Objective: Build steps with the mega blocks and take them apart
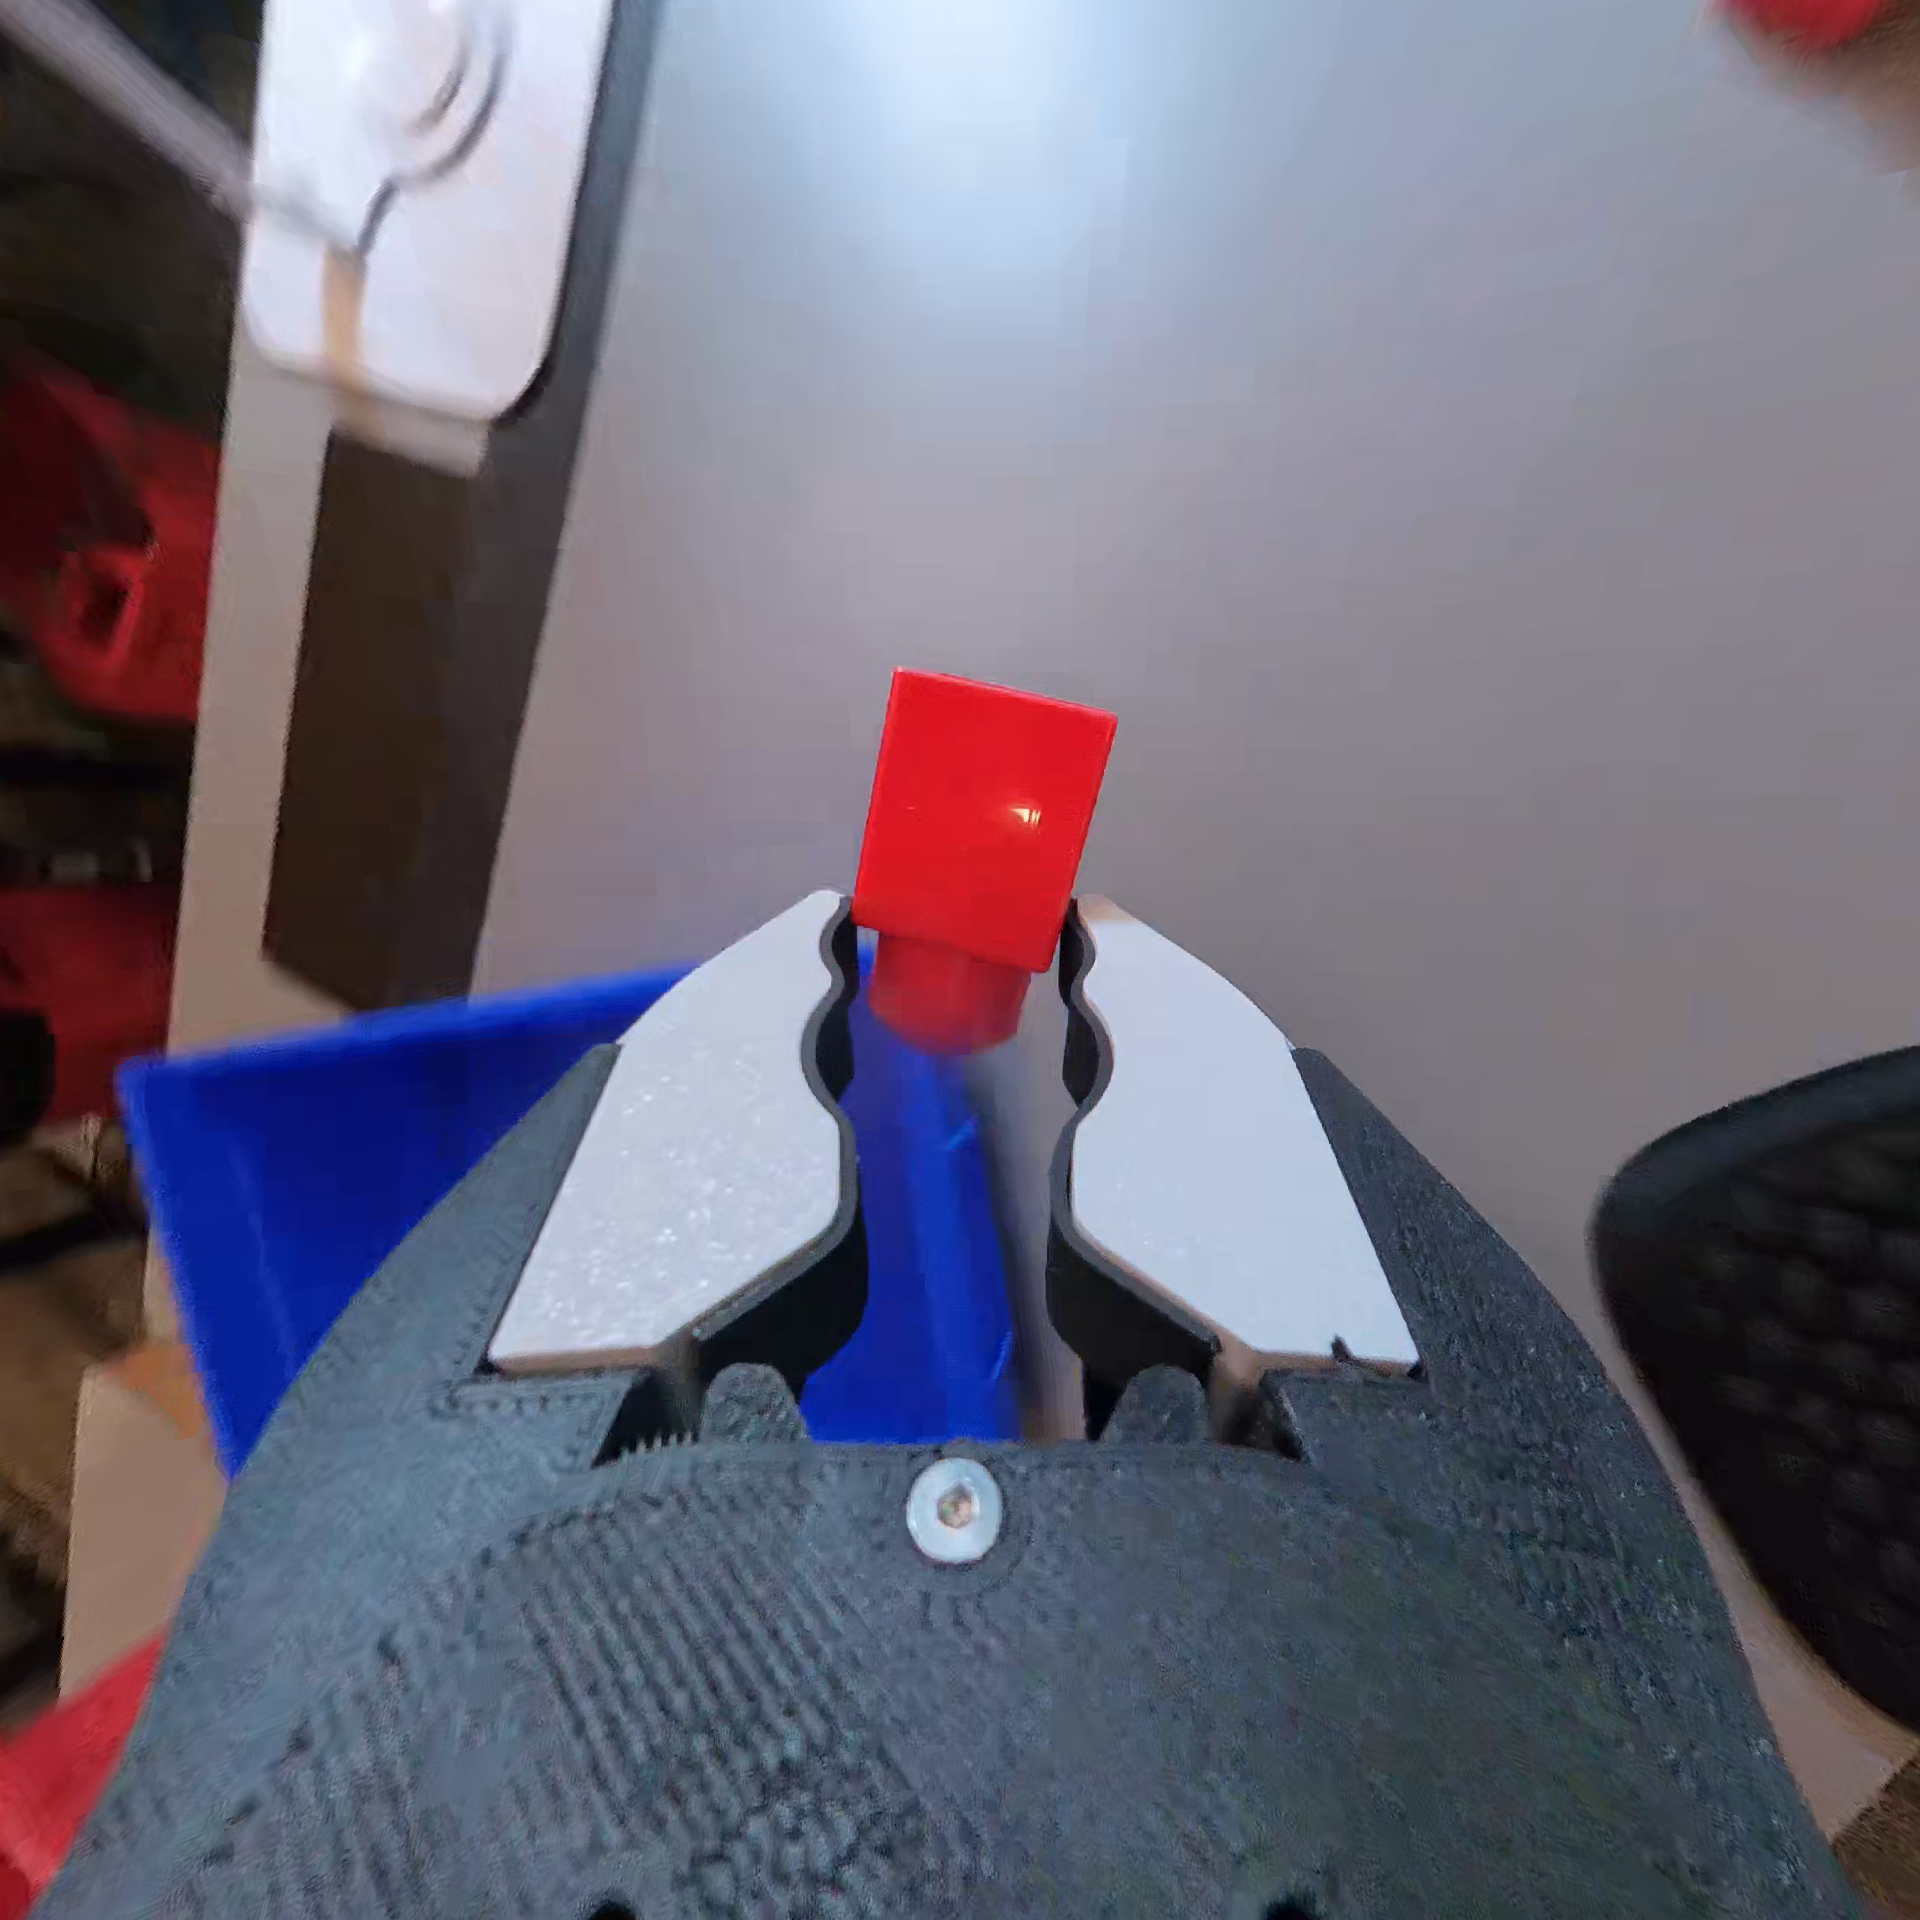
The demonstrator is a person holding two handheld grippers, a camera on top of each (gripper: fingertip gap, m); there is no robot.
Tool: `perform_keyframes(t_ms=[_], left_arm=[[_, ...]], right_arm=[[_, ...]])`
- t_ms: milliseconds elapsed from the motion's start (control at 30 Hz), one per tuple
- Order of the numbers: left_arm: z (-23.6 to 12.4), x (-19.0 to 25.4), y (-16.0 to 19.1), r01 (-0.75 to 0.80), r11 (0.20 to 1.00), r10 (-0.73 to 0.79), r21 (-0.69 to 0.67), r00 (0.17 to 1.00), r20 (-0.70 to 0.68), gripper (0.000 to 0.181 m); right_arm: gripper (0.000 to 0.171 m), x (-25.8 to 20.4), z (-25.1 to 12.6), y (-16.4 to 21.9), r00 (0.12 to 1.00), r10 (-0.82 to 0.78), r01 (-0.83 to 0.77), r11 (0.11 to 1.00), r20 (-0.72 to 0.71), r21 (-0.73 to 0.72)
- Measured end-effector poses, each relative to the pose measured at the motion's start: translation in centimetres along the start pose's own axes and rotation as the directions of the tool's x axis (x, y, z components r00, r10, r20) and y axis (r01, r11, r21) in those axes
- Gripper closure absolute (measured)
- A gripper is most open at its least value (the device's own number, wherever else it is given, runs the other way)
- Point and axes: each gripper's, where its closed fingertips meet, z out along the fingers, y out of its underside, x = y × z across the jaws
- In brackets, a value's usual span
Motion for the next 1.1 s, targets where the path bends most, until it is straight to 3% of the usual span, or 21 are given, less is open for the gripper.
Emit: perform_keyframes(t_ms=[133,300,333,367,400,500,600,700,800,967,1100], left_arm=[[4.0,8.6,-7.1,-0.138,0.984,0.151,0.111,0.981,-0.122,0.144],[7.6,15.1,-12.1,-0.314,0.941,0.333,0.127,0.925,-0.182,0.144],[7.5,15.7,-12.8,-0.334,0.931,0.358,0.146,0.915,-0.188,0.144],[7.2,15.8,-13.3,-0.344,0.925,0.37,0.16,0.91,-0.186,0.144],[6.7,15.7,-13.5,-0.348,0.92,0.379,0.181,0.908,-0.179,0.145],[3.3,16.2,-15.4,-0.195,0.883,0.327,0.428,0.909,-0.26,0.146],[-1.2,15.7,-17.6,0.114,0.696,0.217,0.709,0.908,-0.358,0.146],[-3.3,14.7,-17.6,0.36,0.498,0.12,0.789,0.872,-0.474,0.142],[-3.8,15.3,-17.8,0.478,0.405,0.1,0.78,0.824,-0.557,0.138],[-2.8,16.6,-18.3,0.421,0.446,0.113,0.79,0.849,-0.517,0.146],[-0.9,16.7,-17.1,0.328,0.555,0.092,0.765,0.889,-0.448,0.146]], right_arm=[[0.124,-2.1,0.9,-2.3,0.999,0.005,-0.006,1.0,0.046,0.015],[0.111,-2.7,2.5,-3.0,0.999,-0.026,0.029,0.994,0.027,-0.101],[0.118,-2.8,2.8,-2.7,0.999,-0.037,0.04,0.991,0.026,-0.131],[0.135,-2.8,2.9,-2.2,0.998,-0.056,0.059,0.985,0.026,-0.163],[0.135,-2.6,2.8,-2.1,0.997,-0.077,0.078,0.985,0.01,-0.154],[0.135,-3.1,1.5,-4.1,0.997,-0.061,0.058,0.997,0.056,0.047],[0.135,-3.3,-0.9,-7.3,0.989,0.001,-0.048,0.946,0.147,0.32],[0.135,-2.7,-2.9,-9.4,0.97,0.088,-0.195,0.835,0.225,0.515],[0.135,-3.2,-3.1,-10.2,0.952,0.118,-0.265,0.781,0.283,0.566],[0.135,-4.8,-0.9,-9.3,0.962,0.093,-0.217,0.829,0.255,0.515],[0.129,-5.3,1.6,-6.2,0.976,0.053,-0.111,0.957,0.213,0.27]])
